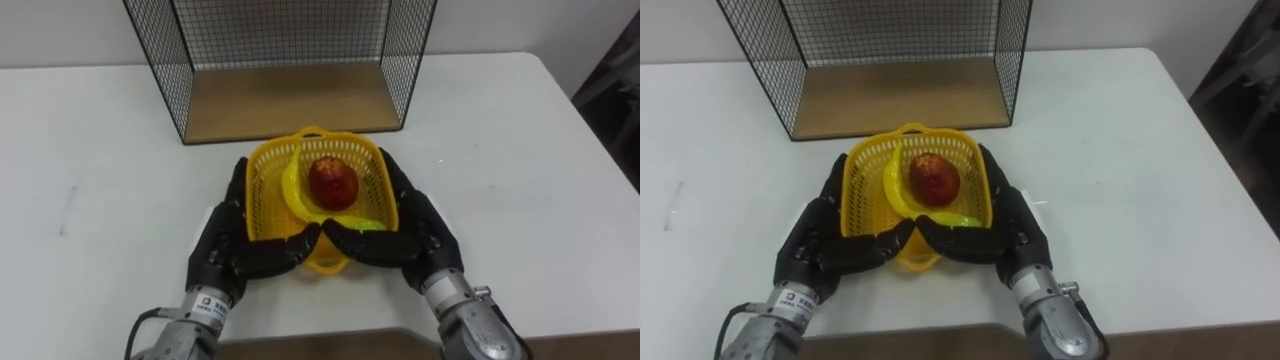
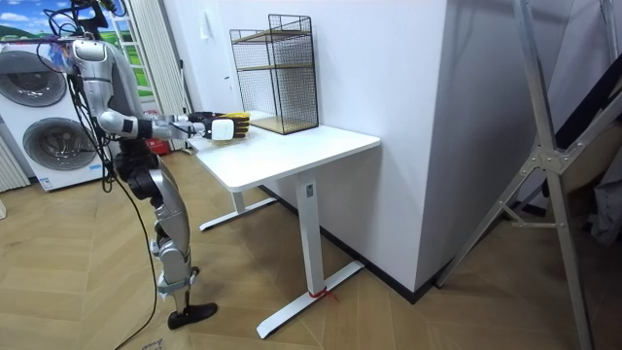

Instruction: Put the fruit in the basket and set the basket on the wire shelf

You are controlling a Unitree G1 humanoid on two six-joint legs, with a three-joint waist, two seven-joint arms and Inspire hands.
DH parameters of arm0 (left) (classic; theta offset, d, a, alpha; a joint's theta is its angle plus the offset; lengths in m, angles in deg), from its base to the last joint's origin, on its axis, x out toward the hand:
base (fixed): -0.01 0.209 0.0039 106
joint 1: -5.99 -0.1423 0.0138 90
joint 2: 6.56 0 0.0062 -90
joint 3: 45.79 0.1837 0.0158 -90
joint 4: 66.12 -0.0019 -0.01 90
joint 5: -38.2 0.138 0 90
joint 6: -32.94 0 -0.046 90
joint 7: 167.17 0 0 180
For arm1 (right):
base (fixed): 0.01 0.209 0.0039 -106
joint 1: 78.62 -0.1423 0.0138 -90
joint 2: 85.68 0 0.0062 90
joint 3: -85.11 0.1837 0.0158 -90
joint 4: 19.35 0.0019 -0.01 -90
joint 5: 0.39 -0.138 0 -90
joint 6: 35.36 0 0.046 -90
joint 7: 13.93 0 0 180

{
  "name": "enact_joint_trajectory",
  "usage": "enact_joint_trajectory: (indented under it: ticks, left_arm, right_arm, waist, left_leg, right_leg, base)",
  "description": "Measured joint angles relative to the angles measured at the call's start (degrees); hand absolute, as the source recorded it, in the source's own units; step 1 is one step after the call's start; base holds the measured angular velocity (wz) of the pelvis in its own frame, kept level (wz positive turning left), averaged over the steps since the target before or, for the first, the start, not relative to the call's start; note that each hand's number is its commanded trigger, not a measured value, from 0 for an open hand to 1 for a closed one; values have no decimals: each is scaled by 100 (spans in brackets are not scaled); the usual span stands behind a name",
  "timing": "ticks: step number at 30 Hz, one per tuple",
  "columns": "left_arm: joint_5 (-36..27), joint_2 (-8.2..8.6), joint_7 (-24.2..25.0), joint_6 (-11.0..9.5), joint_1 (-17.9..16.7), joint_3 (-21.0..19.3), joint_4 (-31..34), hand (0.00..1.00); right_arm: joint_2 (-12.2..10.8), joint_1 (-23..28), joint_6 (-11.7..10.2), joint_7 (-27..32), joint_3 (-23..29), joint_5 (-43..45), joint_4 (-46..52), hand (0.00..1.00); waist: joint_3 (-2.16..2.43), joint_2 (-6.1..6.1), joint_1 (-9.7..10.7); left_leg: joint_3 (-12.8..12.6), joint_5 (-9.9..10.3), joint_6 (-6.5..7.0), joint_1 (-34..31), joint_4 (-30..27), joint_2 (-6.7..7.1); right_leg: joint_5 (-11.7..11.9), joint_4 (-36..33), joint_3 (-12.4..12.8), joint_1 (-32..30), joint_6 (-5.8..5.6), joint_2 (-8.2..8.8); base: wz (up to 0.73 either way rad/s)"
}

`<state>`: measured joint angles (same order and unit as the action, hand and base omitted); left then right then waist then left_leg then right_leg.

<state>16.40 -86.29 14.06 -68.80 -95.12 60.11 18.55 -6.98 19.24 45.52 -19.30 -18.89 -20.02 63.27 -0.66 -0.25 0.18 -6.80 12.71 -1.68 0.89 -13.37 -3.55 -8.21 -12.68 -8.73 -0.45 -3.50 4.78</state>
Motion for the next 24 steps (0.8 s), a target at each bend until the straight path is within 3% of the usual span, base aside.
enact_joint_trajectory:
  ticks: [9,24]
  left_arm:
    - [0,18,-254,-108,91,4,748,0]
    - [2,31,-349,-210,91,7,803,0]
  right_arm:
    - [0,-22,-35,225,-8,-1,878,0]
    - [3,-90,-87,220,-42,0,883,0]
  waist:
    - [-4,-9,-6]
    - [-14,-19,-39]
  left_leg:
    - [-4,0,0,-5,0,-1]
    - [-35,0,0,127,61,-1]
  right_leg:
    - [0,1,5,-5,0,0]
    - [-1,11,32,84,-1,-4]
  base:
    - [0]
    - [0]
